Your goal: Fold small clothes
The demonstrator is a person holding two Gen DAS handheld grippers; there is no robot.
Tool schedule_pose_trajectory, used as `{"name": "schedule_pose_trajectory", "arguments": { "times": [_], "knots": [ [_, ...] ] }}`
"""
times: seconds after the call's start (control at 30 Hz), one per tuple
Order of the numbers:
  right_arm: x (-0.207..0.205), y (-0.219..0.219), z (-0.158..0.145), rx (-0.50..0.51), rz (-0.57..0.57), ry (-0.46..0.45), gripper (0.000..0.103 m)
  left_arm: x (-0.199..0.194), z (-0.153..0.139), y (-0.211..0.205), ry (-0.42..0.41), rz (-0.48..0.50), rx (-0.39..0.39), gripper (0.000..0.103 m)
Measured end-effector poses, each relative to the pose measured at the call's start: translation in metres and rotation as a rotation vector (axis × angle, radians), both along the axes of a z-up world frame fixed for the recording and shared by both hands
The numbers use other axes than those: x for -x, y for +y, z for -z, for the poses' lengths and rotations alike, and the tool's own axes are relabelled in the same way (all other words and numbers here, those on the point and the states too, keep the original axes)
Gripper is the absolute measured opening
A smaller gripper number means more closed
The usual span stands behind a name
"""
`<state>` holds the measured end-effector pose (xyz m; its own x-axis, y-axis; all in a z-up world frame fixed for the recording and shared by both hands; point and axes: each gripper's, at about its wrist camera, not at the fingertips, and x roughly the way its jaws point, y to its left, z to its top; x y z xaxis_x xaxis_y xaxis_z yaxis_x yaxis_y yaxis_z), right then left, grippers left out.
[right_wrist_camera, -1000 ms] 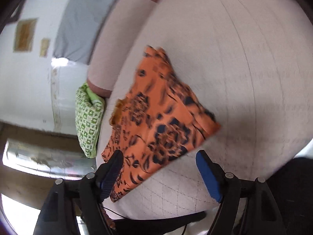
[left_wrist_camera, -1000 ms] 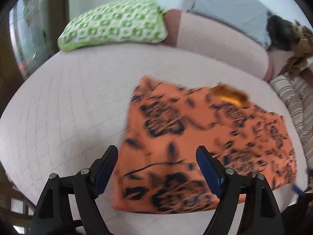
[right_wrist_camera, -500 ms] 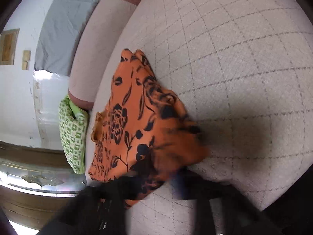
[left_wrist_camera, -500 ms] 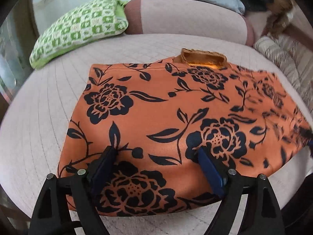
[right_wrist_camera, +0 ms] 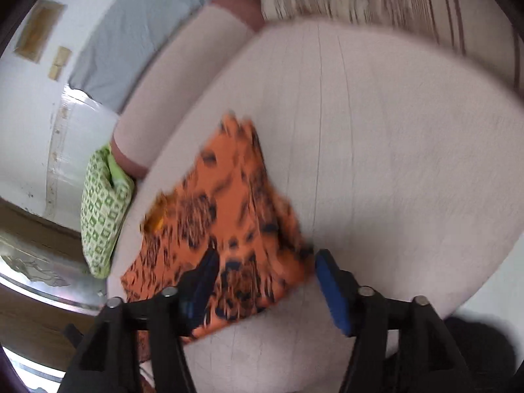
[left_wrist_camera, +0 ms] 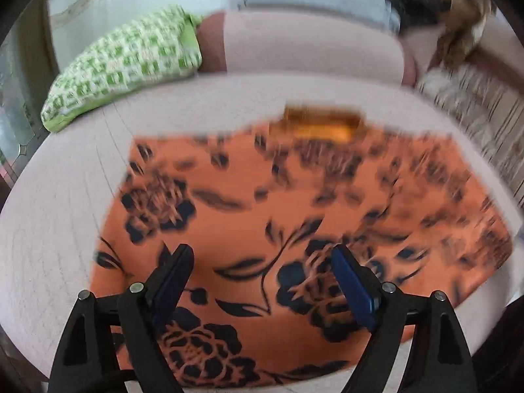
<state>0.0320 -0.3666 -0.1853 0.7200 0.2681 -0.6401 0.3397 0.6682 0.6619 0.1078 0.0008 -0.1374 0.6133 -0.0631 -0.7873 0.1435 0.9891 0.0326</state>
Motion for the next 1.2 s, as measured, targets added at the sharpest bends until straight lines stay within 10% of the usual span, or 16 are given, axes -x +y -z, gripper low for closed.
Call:
{"name": "schedule_pose_trajectory", "arguments": {
  "times": [0.27, 0.33, 0.37, 0.47, 0.63, 0.77, 0.97, 1.03, 1.1, 1.2],
  "knots": [
    [-0.134, -0.016, 0.009, -0.012, -0.243, 0.016, 0.069, 0.003, 0.005, 0.000, -0.062, 0.005, -0.002, 0.090],
    [-0.167, -0.008, 0.030, -0.045, -0.333, 0.089, 0.055, 0.003, 0.006, 0.000, -0.069, 0.006, -0.002, 0.090],
    [-0.175, -0.006, 0.034, -0.036, -0.341, 0.104, 0.031, 0.002, 0.006, 0.000, -0.071, 0.006, 0.000, 0.090],
    [-0.179, 0.012, 0.014, 0.081, -0.379, 0.102, 0.017, 0.001, 0.005, 0.002, -0.064, -0.001, 0.013, 0.090],
    [-0.165, 0.050, -0.001, 0.407, -0.346, 0.094, 0.020, -0.001, 0.005, 0.002, -0.052, -0.001, 0.022, 0.090],
    [-0.170, 0.035, 0.004, 0.298, -0.319, 0.086, 0.028, 0.000, 0.005, 0.005, -0.054, 0.009, 0.030, 0.090],
    [-0.175, 0.044, -0.043, 0.446, -0.253, -0.018, 0.031, -0.002, 0.005, 0.004, -0.056, 0.008, 0.027, 0.091],
    [-0.188, 0.044, -0.045, 0.382, -0.284, -0.071, 0.031, -0.001, 0.006, 0.004, -0.059, 0.010, 0.025, 0.091],
    [-0.208, 0.042, -0.027, 0.265, -0.390, -0.055, 0.053, -0.001, 0.006, 0.004, -0.061, 0.009, 0.023, 0.091],
    [-0.226, 0.017, 0.017, 0.144, -0.338, 0.054, 0.038, 0.001, 0.000, 0.007, -0.044, 0.015, 0.040, 0.091]
  ]
}}
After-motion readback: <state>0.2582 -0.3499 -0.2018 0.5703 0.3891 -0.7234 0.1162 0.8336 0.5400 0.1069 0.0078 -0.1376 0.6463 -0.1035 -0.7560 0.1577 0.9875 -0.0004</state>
